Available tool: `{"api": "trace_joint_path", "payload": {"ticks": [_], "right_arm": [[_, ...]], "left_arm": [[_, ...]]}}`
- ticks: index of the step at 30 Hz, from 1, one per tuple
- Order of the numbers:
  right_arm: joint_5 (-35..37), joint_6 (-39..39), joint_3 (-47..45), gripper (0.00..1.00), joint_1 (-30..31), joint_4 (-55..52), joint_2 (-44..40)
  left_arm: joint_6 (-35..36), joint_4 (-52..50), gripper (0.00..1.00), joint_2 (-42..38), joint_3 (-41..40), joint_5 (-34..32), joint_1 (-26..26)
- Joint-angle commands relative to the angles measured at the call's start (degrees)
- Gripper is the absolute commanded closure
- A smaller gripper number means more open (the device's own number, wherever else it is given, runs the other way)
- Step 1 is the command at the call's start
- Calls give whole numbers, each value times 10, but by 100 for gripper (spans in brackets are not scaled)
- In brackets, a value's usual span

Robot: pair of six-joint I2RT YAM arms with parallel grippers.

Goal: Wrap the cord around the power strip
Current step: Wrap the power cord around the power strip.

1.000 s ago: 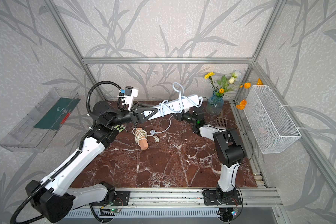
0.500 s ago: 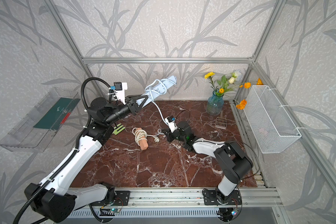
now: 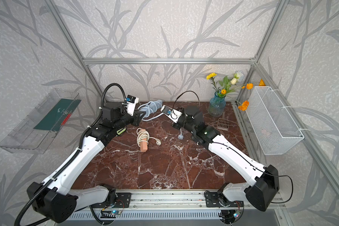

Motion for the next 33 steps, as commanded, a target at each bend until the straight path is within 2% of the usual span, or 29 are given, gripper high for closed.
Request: {"api": "trace_joint_path", "payload": {"ticks": [1,5,9,12,15,20,24,26,30,33], "right_arm": [[32,-108,103,100,-1,-4,48],[-11,-130,244,100,-27,-75,151],[-135,-57,345,100,-99,-150,241],[-261,15,369,88,-147,-177,275],[-336,46,360,78,-176,-188,298],[-440,141,306,73,-213,-121,311],[-468,212,246,68,-217,-32,312],[-456,269,201,66,-215,51,308],[-390,390,77,61,-211,250,300],[-325,422,12,54,-191,334,300]], "left_arm": [[10,-43,100,-21,-12,79,-13],[-38,-4,100,-62,-47,224,-16],[-147,114,100,-92,-81,380,-17],[-242,224,100,-96,-93,443,-22],[-269,259,100,-88,-75,477,-29],[-348,367,100,-71,-60,493,-39],[-370,400,100,-62,-33,476,-39],[-374,410,100,-58,-21,462,-40],[-380,433,100,-52,-5,421,-39],[-362,423,100,-53,2,382,-39]]}}
